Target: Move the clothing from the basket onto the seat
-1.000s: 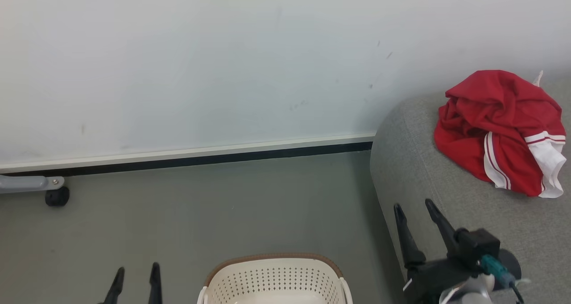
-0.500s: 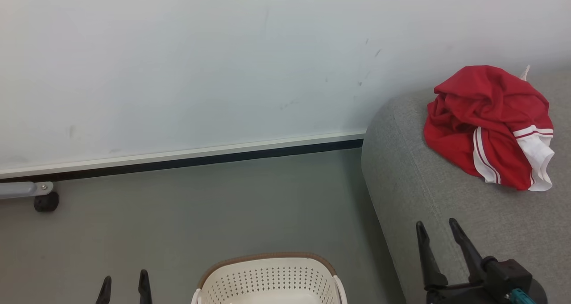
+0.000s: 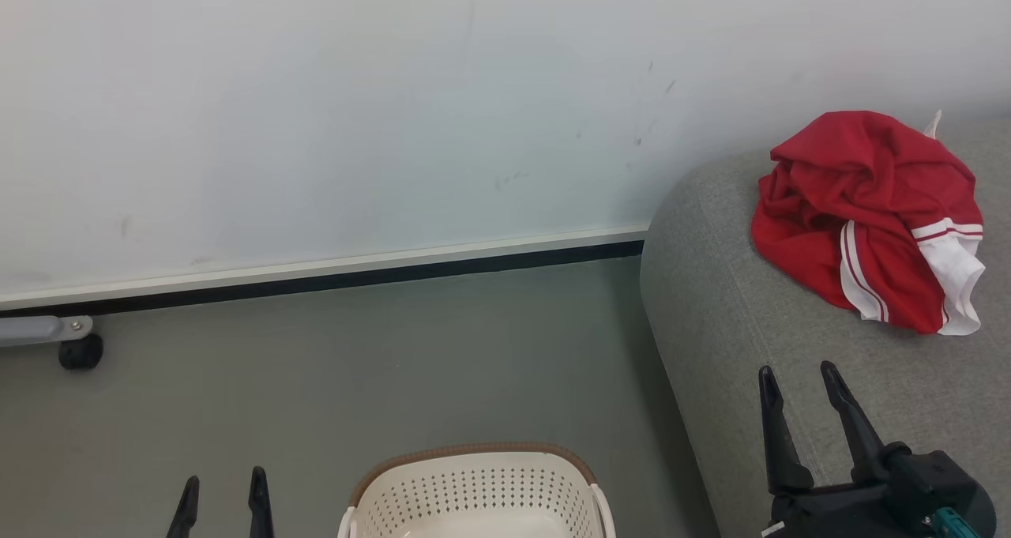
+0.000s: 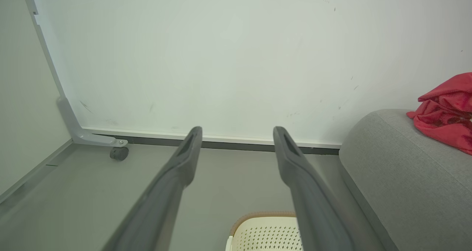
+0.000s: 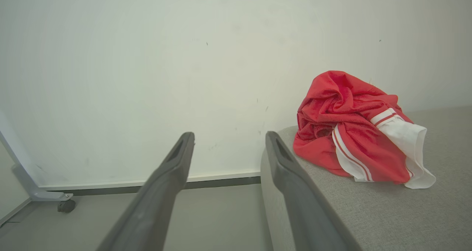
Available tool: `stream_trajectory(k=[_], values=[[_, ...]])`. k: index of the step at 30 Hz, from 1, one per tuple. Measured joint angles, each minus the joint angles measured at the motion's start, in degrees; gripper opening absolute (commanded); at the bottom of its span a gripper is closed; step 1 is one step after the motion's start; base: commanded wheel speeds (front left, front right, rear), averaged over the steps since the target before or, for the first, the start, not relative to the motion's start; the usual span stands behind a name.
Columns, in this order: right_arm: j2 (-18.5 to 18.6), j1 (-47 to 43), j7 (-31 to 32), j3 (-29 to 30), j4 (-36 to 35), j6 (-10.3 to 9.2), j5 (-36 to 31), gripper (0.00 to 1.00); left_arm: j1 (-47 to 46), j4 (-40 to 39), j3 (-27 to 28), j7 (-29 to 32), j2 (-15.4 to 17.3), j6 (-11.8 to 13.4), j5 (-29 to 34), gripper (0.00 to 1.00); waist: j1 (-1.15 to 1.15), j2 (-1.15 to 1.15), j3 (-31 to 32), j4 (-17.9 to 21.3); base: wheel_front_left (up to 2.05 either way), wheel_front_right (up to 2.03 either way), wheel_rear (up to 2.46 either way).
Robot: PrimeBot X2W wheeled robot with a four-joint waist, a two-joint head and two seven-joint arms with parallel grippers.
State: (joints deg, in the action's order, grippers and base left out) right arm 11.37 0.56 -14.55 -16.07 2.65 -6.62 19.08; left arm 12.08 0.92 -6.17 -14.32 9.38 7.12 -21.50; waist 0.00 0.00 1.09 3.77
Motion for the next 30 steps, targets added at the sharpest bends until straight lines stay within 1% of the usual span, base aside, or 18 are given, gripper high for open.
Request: stream_trajectory(k=[5, 6, 12, 17, 20, 24, 30], values=[[0.0, -0.2, 0.0, 0.8, -1.0, -0.02, -0.6, 1.00, 0.0, -0.3, -0.1, 0.0, 0.0, 0.0, 0.4, 1.00, 0.00, 0.00, 0.1, -0.3, 0.00, 0.00, 0.00], [0.0, -0.3, 0.0, 0.8, -0.8, 0.00, -0.7, 0.00, 0.0, -0.2, -0.2, 0.0, 0.0, 0.0, 0.4, 0.00, 0.00, 0.00, 0.1, -0.3, 0.00, 0.00, 0.00], [-1.3, -2.5, 0.4, 0.1, 2.8, 0.02, -0.7, 0.00, 0.2, 3.3, -0.5, 0.1, -1.3, -0.1, 0.4, 0.00, 0.00, 0.00, 0.1, -0.3, 0.00, 0.00, 0.00], [-1.6, -2.8, 1.0, 1.1, 3.3, 0.43, 0.9, 0.00, 0.2, 3.8, -0.3, 1.0, -1.5, -0.6, -1.1, 0.00, 0.00, 0.00, 0.0, -0.4, 0.00, 0.00, 0.00], [-1.8, -2.7, 1.6, 1.8, 3.5, 0.66, 3.1, 0.00, 0.1, 4.0, 0.1, 1.7, -1.7, -0.7, -3.5, 0.00, 0.00, 0.00, 0.0, -0.6, 0.00, 0.00, 0.00], [-2.1, -2.5, 2.5, 2.6, 3.8, 1.19, 6.4, 0.00, -0.2, 4.4, 0.6, 2.5, -1.9, -1.6, -6.6, 0.00, 0.01, 0.00, -0.1, -0.7, 0.00, 0.00, 0.00], [-2.6, -2.2, 4.0, 4.1, 4.5, 2.10, 10.8, 0.00, -1.1, 5.1, 1.4, 3.7, -2.2, -2.2, -10.8, 0.00, 0.01, 0.00, -0.2, -0.9, 0.00, 0.00, 0.00]])
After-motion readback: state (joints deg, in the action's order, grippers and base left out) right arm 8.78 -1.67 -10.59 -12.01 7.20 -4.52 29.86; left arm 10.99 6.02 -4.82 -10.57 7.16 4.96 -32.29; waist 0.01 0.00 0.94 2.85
